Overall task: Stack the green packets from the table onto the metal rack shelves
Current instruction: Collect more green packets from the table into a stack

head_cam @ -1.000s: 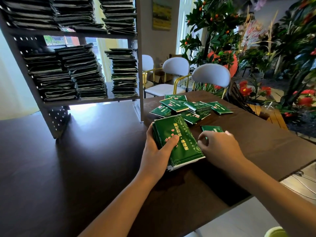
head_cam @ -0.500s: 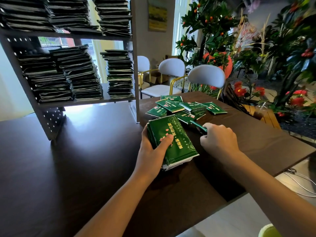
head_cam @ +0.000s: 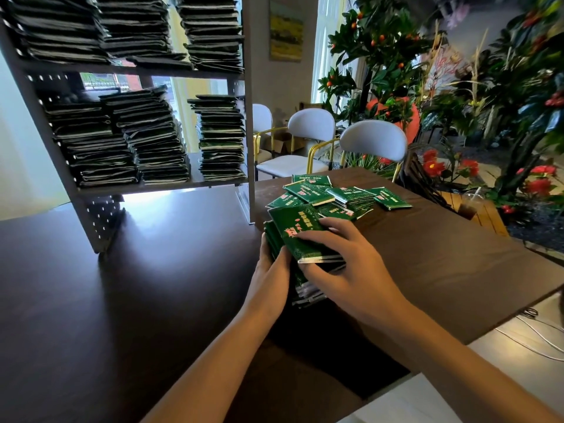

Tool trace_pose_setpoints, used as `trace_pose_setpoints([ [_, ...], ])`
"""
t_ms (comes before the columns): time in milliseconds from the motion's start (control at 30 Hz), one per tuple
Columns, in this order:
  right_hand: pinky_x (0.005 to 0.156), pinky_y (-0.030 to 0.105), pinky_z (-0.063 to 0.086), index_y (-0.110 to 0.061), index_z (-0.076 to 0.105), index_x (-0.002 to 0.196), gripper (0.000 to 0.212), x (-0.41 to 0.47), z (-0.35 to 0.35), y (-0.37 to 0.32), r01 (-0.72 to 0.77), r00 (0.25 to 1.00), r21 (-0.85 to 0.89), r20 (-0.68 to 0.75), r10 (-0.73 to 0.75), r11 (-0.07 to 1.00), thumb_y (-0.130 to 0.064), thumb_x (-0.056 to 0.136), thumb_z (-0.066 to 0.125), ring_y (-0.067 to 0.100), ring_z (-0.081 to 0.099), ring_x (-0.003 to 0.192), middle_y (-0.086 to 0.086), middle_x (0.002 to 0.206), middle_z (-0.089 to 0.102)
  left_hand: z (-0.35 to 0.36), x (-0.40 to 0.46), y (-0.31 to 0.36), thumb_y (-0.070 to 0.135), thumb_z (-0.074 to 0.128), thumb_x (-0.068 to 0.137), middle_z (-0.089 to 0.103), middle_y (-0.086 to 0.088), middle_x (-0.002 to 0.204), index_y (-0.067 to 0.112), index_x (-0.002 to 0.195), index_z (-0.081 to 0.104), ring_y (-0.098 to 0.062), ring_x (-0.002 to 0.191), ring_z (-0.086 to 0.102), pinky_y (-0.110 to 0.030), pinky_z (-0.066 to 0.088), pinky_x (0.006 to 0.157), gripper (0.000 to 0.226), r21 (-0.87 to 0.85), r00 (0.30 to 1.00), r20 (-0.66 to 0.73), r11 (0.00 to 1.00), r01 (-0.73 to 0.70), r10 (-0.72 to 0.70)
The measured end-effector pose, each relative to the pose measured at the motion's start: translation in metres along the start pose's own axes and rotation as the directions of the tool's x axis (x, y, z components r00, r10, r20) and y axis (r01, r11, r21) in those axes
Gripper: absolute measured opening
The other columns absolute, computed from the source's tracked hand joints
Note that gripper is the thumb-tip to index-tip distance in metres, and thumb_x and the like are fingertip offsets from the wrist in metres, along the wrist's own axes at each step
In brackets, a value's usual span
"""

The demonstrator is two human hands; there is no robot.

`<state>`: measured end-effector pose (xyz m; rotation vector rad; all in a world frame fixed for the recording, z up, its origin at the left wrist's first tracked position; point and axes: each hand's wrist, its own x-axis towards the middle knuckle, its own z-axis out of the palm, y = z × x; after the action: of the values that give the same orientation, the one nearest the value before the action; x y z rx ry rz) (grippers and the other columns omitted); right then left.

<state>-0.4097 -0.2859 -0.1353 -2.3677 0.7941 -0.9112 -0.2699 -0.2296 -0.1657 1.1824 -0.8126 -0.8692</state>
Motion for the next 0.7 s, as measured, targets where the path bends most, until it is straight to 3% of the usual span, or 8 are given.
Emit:
trace_pose_setpoints([
  [133, 0.104, 0.045, 0.048, -0.053, 0.064, 0.119, 0.046, 0.003, -0.006, 0.006, -0.027, 0.999, 0.086, 0.041, 0.024, 0.996, -0.065, 0.075, 0.060, 0.005, 0.044, 0.132, -0.023, 0.140, 0.039, -0.001, -0.001, 0.005, 0.058, 0.034, 0.102, 0.069, 0.000, 0.126, 0.029, 0.138, 0.056, -0.015, 0.117, 0.065, -0.037, 0.054, 0.100, 0.051, -0.058, 0.999, 0.025, 0.998, 0.029, -0.027],
  [233, 0.107, 0.039, 0.044, -0.056, 0.065, 0.118, 0.044, 0.002, -0.011, 0.008, -0.018, 0.993, 0.144, 0.115, 0.001, 0.989, -0.068, 0.076, 0.060, -0.001, 0.041, 0.134, -0.025, 0.142, 0.040, -0.004, 0.001, 0.005, 0.052, 0.054, 0.089, 0.069, -0.003, 0.125, 0.028, 0.141, 0.050, -0.013, 0.106, 0.070, -0.026, 0.059, 0.077, 0.057, -0.066, 0.998, 0.050, 0.997, 0.039, -0.035],
  [333, 0.098, 0.028, 0.044, -0.039, 0.072, 0.118, 0.043, 0.013, -0.021, 0.008, -0.064, 0.993, 0.332, 0.119, 0.025, 0.941, -0.060, 0.084, 0.055, -0.003, 0.051, 0.125, -0.022, 0.133, 0.056, -0.003, 0.002, 0.004, 0.045, 0.065, 0.079, 0.070, -0.001, 0.121, 0.027, 0.144, 0.046, -0.011, 0.101, 0.071, -0.020, 0.057, 0.072, 0.070, -0.017, 0.999, 0.018, 0.999, 0.032, -0.032],
  [400, 0.093, 0.034, 0.049, -0.034, 0.072, 0.118, 0.038, 0.026, -0.028, 0.013, -0.129, 0.991, 0.404, 0.087, 0.102, 0.906, -0.049, 0.088, 0.054, 0.010, 0.061, 0.114, -0.009, 0.123, 0.067, -0.003, 0.003, 0.004, 0.042, 0.065, 0.079, 0.072, -0.002, 0.116, 0.025, 0.143, 0.045, -0.012, 0.096, 0.073, -0.021, 0.058, 0.068, 0.069, -0.028, 0.998, 0.006, 0.998, 0.055, -0.055],
  [467, 0.088, 0.053, 0.052, -0.037, 0.073, 0.113, 0.025, 0.040, -0.030, 0.017, -0.185, 0.983, 0.393, 0.061, 0.175, 0.901, -0.041, 0.094, 0.056, 0.035, 0.063, 0.103, 0.012, 0.113, 0.070, -0.003, 0.003, 0.006, 0.033, 0.062, 0.088, 0.070, -0.004, 0.117, 0.022, 0.143, 0.045, -0.009, 0.091, 0.073, -0.017, 0.056, 0.063, 0.059, -0.041, 0.999, -0.004, 0.998, 0.052, -0.052],
  [500, 0.084, 0.052, 0.054, -0.037, 0.073, 0.109, 0.019, 0.045, -0.029, 0.020, -0.214, 0.976, 0.379, 0.045, 0.213, 0.900, -0.035, 0.097, 0.057, 0.039, 0.064, 0.097, 0.015, 0.108, 0.070, -0.003, 0.003, 0.007, 0.028, 0.060, 0.091, 0.069, -0.005, 0.118, 0.021, 0.143, 0.044, -0.008, 0.089, 0.073, -0.016, 0.055, 0.062, 0.055, -0.046, 0.999, 0.001, 0.998, 0.052, -0.052],
  [600, 0.067, 0.035, 0.051, -0.027, 0.072, 0.102, 0.016, 0.063, -0.017, 0.026, -0.290, 0.953, 0.328, 0.009, 0.304, 0.899, -0.022, 0.099, 0.057, 0.025, 0.066, 0.077, 0.002, 0.091, 0.071, -0.005, 0.003, 0.010, 0.030, 0.063, 0.083, 0.068, -0.007, 0.119, 0.024, 0.139, 0.046, -0.011, 0.090, 0.074, -0.018, 0.056, 0.062, 0.059, -0.069, 0.999, -0.016, 0.997, 0.046, -0.047],
  [700, 0.060, 0.030, 0.043, -0.021, 0.070, 0.091, 0.017, 0.075, -0.001, 0.023, -0.353, 0.917, 0.397, -0.035, 0.398, 0.847, -0.018, 0.098, 0.055, 0.017, 0.056, 0.068, 0.000, 0.075, 0.065, -0.008, 0.004, 0.009, 0.038, 0.074, 0.078, 0.067, -0.006, 0.124, 0.033, 0.127, 0.053, -0.017, 0.103, 0.071, -0.031, 0.059, 0.083, 0.053, -0.035, 0.996, -0.088, 0.999, 0.016, -0.019],
])
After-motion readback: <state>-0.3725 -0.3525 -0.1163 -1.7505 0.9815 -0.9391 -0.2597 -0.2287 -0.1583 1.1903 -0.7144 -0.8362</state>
